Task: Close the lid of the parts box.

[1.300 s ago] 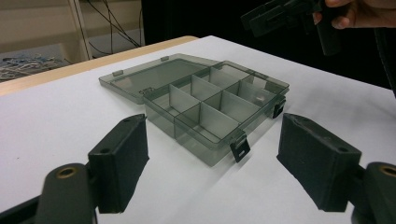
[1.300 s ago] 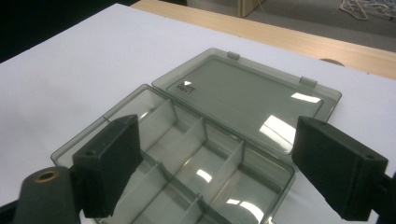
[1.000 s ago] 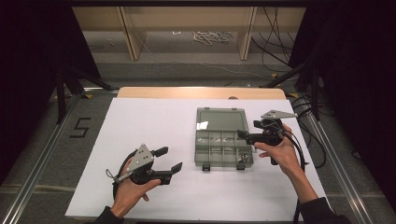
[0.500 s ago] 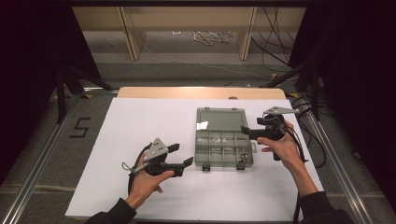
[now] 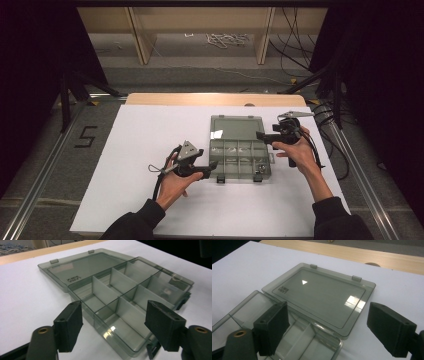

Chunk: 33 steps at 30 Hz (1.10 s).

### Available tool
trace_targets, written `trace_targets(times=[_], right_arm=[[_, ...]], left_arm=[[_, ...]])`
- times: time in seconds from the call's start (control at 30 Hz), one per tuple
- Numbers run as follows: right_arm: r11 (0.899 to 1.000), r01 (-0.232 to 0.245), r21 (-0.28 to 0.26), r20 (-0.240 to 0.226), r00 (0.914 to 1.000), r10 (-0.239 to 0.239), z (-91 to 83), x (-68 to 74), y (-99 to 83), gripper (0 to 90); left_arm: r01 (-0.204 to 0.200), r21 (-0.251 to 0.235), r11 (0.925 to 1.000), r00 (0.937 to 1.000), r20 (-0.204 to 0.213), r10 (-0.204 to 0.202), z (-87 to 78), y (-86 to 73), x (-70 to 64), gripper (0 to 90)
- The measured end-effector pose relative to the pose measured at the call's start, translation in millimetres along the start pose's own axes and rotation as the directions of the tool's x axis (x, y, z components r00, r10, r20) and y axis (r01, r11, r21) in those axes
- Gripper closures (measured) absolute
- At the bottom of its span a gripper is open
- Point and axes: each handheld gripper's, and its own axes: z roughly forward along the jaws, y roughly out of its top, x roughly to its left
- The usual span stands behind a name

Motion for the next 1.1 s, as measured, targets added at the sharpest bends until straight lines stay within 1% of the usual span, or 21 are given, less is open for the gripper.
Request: trace_targets(times=[0.1,0.13,0.17,0.3,0.4,0.43,0.47,0.5,0.53,0.57,0.6,0.63,0.67,0.77,0.8,0.9,0.93,0.97,1.03,1.07,1.1], right_arm=[[1.000,-0.001,0.005,0.003,1.0000,0.001,3.4,-2.6,-0.2,18.5],[1.000,-0.015,0.002,0.005,0.9999,0.015,5.0,-3.1,-0.4,19.0],[1.000,-0.010,0.000,0.008,0.9999,0.010,6.0,-4.4,-0.4,19.5],[1.000,0.014,0.008,0.024,0.9996,-0.014,11.5,-8.9,-0.7,20.7],[1.000,-0.023,0.020,0.025,0.9994,0.023,16.0,-13.4,-1.0,21.3],[0.999,-0.041,0.030,0.022,0.9989,0.041,16.8,-14.3,-1.3,21.3],[0.997,-0.063,0.045,0.011,0.9980,0.063,19.7,-17.1,-2.4,21.2],[0.996,-0.075,0.056,0.017,0.9971,0.074,20.6,-17.3,-2.4,20.9],[0.994,-0.077,0.082,0.026,0.9968,0.076,22.2,-19.2,-1.7,20.9],[0.996,-0.060,0.070,0.013,0.9982,0.059,24.0,-21.7,-0.9,21.1],[0.990,-0.103,0.099,0.023,0.9946,0.102,23.1,-19.7,1.8,21.1],[0.990,-0.103,0.094,0.031,0.9945,0.100,24.6,-20.0,3.4,21.2],[0.983,-0.139,0.121,0.027,0.9902,0.137,23.5,-18.4,5.6,21.4],[0.976,-0.157,0.149,0.030,0.9876,0.154,27.8,-19.9,8.4,21.4],[0.983,-0.118,0.140,0.030,0.9929,0.115,31.8,-23.8,7.9,22.2],[0.976,-0.120,0.184,0.033,0.9927,0.116,38.3,-25.9,6.4,23.9],[0.978,-0.105,0.181,0.036,0.9943,0.100,42.0,-28.5,4.0,24.1],[0.973,-0.121,0.194,0.042,0.9925,0.115,42.5,-28.4,4.2,24.0],[0.966,-0.154,0.209,0.062,0.9876,0.144,46.0,-27.8,3.8,24.4],[0.968,-0.153,0.198,0.038,0.9882,0.148,46.8,-29.0,2.9,24.9],[0.968,-0.147,0.205,0.039,0.9891,0.142,47.4,-29.5,3.0,25.1]], left_arm=[[0.013,0.028,0.9995,0.9997,-0.021,-0.013,5.1,-0.3,4.1,31.9],[-0.005,0.041,0.9992,0.9998,-0.020,0.006,5.4,0.0,6.4,33.1],[0.024,0.035,0.9991,0.9996,-0.018,-0.024,7.3,-1.0,5.8,33.2],[0.029,0.057,0.9980,0.9996,-0.006,-0.029,10.4,-3.4,7.9,38.1],[0.024,0.075,0.9969,0.9997,0.003,-0.024,12.6,-4.8,8.3,43.0],[0.029,0.099,0.9946,0.9995,0.010,-0.030,12.7,-5.2,9.2,45.0],[0.050,0.082,0.9954,0.9986,0.011,-0.051,14.3,-6.0,8.3,46.8],[0.051,0.094,0.9942,0.9984,0.019,-0.053,14.3,-6.1,9.7,47.5],[0.032,0.111,0.9934,0.9993,0.017,-0.034,13.5,-6.0,11.4,48.8],[0.053,0.099,0.9937,0.9984,0.015,-0.055,14.9,-6.6,10.9,49.9],[0.061,0.106,0.9925,0.9978,0.018,-0.063,15.0,-6.7,11.3,51.4],[0.061,0.111,0.9920,0.9979,0.016,-0.063,15.2,-6.8,11.6,52.2],[0.050,0.124,0.9910,0.9986,0.012,-0.052,14.7,-6.9,12.8,52.7],[0.076,0.132,0.9883,0.9969,0.011,-0.078,15.6,-7.0,12.8,53.9],[0.078,0.135,0.9878,0.9967,0.012,-0.080,15.7,-6.9,12.6,55.4],[0.086,0.141,0.9863,0.9959,0.016,-0.089,16.7,-7.0,10.7,59.1],[0.089,0.143,0.9857,0.9956,0.016,-0.092,16.9,-6.8,10.5,61.0],[0.104,0.134,0.9856,0.9943,0.012,-0.106,18.3,-6.8,8.8,61.6],[0.088,0.138,0.9865,0.9959,0.009,-0.090,18.7,-6.7,8.1,62.6],[0.094,0.130,0.9871,0.9956,-0.002,-0.094,19.6,-6.8,6.6,62.4],[0.072,0.149,0.9862,0.9974,0.000,-0.073,18.7,-6.2,7.9,62.4]])
